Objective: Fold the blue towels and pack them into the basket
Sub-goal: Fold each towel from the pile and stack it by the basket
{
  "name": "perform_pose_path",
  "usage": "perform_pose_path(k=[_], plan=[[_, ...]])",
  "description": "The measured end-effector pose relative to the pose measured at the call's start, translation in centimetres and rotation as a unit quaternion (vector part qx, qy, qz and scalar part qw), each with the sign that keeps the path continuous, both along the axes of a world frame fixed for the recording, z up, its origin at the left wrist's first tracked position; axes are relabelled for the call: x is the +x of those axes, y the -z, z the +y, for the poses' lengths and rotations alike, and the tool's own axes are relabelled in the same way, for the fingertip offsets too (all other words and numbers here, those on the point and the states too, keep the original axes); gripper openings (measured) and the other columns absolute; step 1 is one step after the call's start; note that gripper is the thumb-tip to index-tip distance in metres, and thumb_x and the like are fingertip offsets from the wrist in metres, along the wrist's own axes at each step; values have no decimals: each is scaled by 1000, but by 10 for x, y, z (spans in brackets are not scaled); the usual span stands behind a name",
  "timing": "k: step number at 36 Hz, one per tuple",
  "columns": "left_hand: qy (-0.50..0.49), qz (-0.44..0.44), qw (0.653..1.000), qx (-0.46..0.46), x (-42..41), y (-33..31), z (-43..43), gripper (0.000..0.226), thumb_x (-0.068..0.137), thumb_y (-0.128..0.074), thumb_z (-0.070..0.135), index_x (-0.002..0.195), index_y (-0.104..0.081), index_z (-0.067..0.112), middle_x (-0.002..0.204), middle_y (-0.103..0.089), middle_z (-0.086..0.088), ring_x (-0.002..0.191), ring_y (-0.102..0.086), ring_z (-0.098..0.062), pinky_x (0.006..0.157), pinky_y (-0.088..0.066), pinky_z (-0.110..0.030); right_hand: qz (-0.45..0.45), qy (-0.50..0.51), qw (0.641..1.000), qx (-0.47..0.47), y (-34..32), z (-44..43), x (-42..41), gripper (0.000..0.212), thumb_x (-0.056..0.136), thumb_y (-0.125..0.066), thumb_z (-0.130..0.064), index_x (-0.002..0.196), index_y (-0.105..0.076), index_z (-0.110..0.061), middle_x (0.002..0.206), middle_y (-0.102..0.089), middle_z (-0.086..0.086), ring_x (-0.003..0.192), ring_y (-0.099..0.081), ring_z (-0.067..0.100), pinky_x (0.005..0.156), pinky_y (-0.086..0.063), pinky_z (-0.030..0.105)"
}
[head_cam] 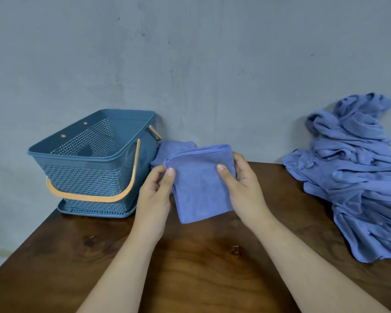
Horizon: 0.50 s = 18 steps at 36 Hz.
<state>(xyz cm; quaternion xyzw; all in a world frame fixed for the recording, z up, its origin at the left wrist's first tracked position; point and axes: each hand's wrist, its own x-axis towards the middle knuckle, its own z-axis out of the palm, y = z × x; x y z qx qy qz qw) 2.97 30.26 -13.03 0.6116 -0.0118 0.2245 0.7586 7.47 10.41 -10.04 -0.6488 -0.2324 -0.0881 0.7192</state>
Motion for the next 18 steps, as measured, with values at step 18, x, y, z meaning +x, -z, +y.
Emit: perform_pose_path(k=[18], plan=[[-40, 86, 995, -23, 18, 32, 11, 42, 107, -62, 44, 146, -49, 47, 142, -60, 21, 120, -68, 0, 83, -67, -42, 248, 44, 953, -170, 11, 119, 171, 41, 97, -72, -22, 135, -61, -14, 131, -67, 11, 117, -65, 30, 93, -59, 42]])
